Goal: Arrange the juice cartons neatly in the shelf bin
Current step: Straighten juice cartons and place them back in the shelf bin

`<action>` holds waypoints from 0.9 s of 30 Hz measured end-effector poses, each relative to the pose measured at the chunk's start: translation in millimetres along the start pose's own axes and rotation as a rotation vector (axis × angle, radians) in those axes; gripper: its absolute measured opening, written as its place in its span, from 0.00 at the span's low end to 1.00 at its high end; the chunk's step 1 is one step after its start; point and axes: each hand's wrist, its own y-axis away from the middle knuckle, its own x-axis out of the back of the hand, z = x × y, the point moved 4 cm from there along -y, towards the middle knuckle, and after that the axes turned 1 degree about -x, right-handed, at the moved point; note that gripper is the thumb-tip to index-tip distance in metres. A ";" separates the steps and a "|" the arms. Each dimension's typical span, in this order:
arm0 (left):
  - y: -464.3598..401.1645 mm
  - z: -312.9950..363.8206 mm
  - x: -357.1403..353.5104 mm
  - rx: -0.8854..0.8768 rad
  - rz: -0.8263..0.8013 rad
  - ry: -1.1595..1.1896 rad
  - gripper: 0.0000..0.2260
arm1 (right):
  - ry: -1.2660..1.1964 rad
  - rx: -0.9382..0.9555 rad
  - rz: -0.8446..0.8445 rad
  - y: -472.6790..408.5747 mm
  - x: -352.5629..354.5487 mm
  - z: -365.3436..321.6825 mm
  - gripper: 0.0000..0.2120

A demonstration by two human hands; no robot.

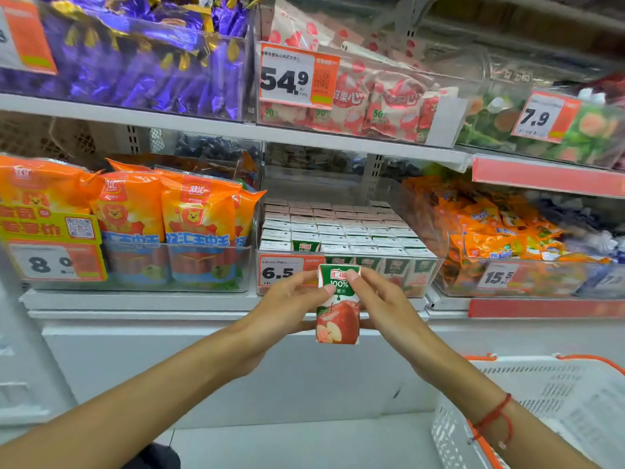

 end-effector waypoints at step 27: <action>-6.5 -3.3 7.3 -0.045 0.043 0.050 0.12 | -0.026 -0.076 -0.039 6.3 16.8 8.1 0.23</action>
